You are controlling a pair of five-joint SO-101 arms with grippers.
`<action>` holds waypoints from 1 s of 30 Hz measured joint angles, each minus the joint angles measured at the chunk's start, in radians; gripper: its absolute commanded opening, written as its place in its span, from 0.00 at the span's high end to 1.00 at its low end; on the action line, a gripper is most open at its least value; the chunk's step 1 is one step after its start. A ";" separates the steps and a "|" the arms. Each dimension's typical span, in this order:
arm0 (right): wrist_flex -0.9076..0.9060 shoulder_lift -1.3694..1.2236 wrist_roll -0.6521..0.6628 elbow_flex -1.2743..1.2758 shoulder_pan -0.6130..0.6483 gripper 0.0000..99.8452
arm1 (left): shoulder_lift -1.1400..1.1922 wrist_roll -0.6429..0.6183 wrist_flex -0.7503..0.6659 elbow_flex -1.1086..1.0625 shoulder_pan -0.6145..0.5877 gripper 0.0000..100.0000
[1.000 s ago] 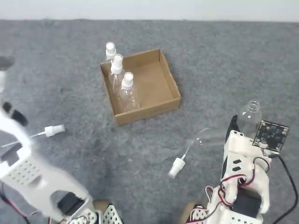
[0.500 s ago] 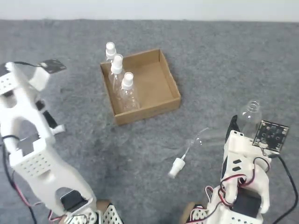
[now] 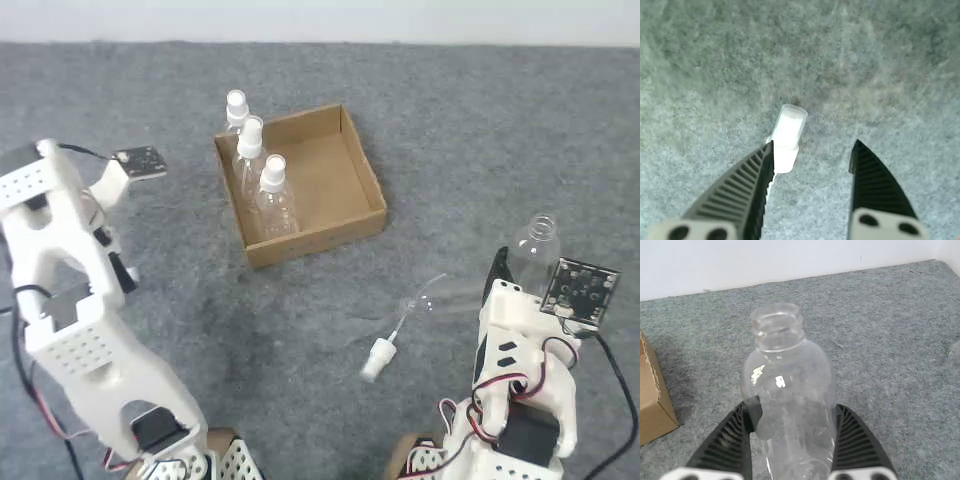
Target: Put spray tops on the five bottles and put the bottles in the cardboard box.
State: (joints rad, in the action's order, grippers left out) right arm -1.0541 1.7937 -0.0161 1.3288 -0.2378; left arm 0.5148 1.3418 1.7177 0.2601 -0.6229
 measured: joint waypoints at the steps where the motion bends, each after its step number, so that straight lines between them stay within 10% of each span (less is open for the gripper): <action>1: 0.000 0.000 0.000 0.000 0.000 0.99 | 0.000 0.008 0.000 -0.006 -0.008 0.78; 30: 0.000 0.000 0.000 0.000 0.000 0.99 | 0.203 -0.043 -0.106 0.002 -0.020 0.97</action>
State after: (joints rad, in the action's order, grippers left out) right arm -1.0541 1.7937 -0.0161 1.3288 -0.2378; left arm 0.7173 1.2988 1.6118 0.2616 -0.6429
